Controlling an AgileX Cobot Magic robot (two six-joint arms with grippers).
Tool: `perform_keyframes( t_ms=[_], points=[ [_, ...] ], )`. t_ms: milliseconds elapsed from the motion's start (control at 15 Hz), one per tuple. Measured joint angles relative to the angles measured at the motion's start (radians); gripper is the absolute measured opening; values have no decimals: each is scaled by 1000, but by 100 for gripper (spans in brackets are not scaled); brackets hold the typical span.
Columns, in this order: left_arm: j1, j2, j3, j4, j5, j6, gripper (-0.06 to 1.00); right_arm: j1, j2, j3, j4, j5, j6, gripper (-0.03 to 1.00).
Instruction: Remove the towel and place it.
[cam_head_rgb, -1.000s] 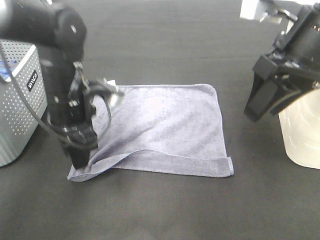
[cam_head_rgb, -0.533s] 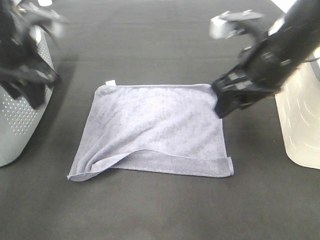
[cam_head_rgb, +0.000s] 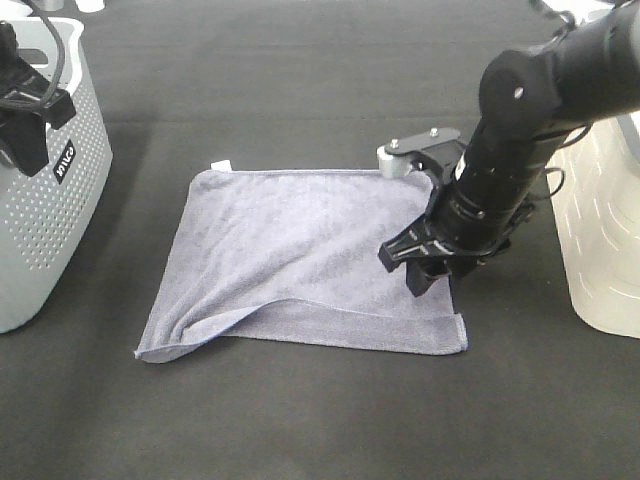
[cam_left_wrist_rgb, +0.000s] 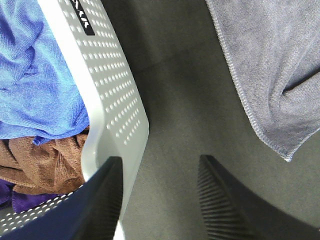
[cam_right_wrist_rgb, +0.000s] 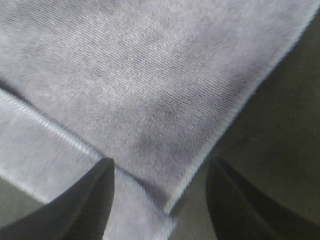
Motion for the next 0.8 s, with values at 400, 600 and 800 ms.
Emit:
perform_keyframes(
  t_ms=[400, 600, 800],
  points=[
    [0, 0, 0, 6, 0, 8, 44, 0, 62, 0, -14, -10, 3, 51],
    [0, 0, 0, 7, 0, 8, 44, 0, 62, 0, -16, 97, 3, 51],
    [0, -1, 0, 7, -1, 8, 44, 0, 62, 22, -16, 177, 4, 51]
  ],
)
